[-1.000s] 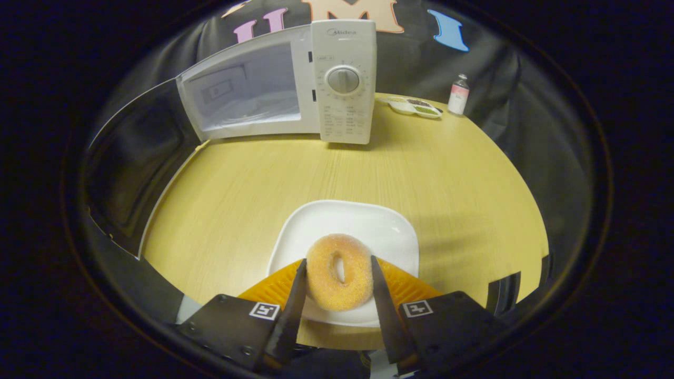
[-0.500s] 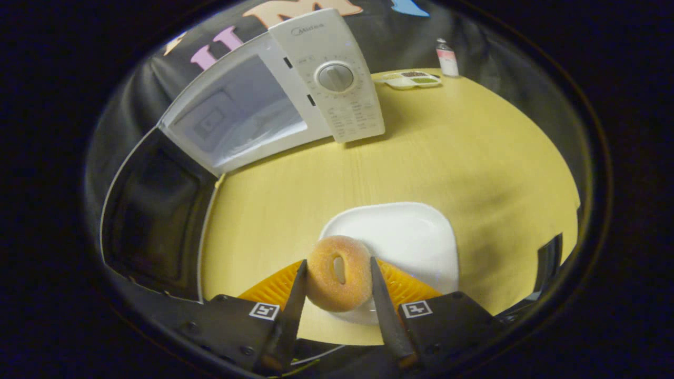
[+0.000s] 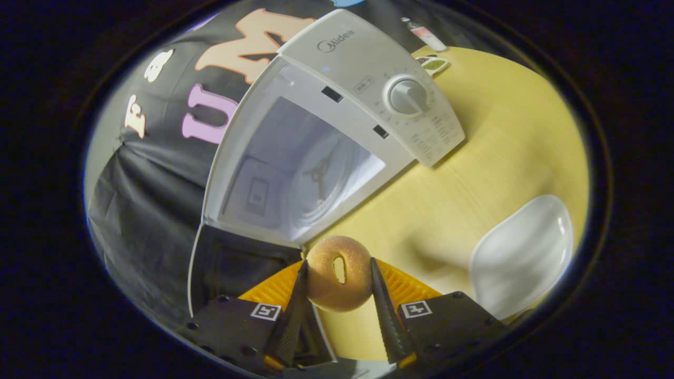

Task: Open the microwave oven with the left hand, put the food in, and close the microwave oven.

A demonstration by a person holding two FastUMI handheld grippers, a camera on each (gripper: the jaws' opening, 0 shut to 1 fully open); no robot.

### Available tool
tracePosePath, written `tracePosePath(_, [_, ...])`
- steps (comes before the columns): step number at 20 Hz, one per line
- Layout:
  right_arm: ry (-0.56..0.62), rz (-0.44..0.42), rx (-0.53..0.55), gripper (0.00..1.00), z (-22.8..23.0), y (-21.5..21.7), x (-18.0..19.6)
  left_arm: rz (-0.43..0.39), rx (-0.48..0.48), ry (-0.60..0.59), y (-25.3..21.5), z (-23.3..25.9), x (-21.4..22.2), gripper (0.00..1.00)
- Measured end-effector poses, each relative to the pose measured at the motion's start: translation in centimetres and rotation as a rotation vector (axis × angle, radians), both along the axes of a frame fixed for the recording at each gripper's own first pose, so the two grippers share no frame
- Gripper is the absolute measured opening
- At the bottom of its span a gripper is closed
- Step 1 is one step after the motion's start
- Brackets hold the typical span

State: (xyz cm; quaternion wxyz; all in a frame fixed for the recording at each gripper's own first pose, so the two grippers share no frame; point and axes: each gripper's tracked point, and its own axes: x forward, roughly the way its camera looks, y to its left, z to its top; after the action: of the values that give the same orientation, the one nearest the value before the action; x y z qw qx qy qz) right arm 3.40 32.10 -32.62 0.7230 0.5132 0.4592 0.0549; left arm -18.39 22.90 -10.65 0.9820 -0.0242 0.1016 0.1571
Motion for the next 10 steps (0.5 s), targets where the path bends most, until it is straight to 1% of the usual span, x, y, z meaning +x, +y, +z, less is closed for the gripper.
tracePosePath(1, [-0.012, -0.037, 0.019, 0.68, 0.5, 0.9, 1.3, 0.009, -0.004, 0.006, 0.0, -0.1, -0.4, 0.94])
tracePosePath(2, [-0.023, -0.070, 0.035, 0.68, 0.7, 1.7, 2.2, 0.018, -0.013, 0.013, 0.0, -0.3, -0.7, 0.94])
tracePosePath(3, [-0.039, -0.106, 0.050, 0.67, 1.1, 2.4, 3.4, 0.028, -0.021, 0.020, 0.0, -0.6, -1.2, 0.96])
tracePosePath(4, [-0.063, -0.145, 0.064, 0.67, 1.5, 2.8, 4.7, 0.037, -0.031, 0.030, -0.1, -0.9, -1.6, 0.94])
tracePosePath(5, [-0.086, -0.181, 0.049, 0.61, 1.4, 2.9, 5.7, 0.044, -0.043, 0.043, -0.1, -1.4, -2.0, 0.94])
tracePosePath(6, [-0.094, -0.205, 0.033, 0.67, 0.9, 3.2, 6.7, 0.046, -0.058, 0.061, -0.2, -1.9, -2.2, 0.94])
tracePosePath(7, [-0.082, -0.217, 0.041, 0.67, 0.3, 3.7, 7.4, 0.048, -0.070, 0.084, -0.3, -2.6, -2.6, 0.96])
tracePosePath(8, [-0.064, -0.240, 0.062, 0.68, -0.2, 4.3, 8.2, 0.050, -0.074, 0.099, -0.3, -2.7, -2.8, 0.96])
tracePosePath(10, [-0.060, -0.303, 0.058, 0.67, -0.9, 4.2, 10.2, 0.044, -0.064, 0.124, -0.4, -2.7, -2.9, 0.96])
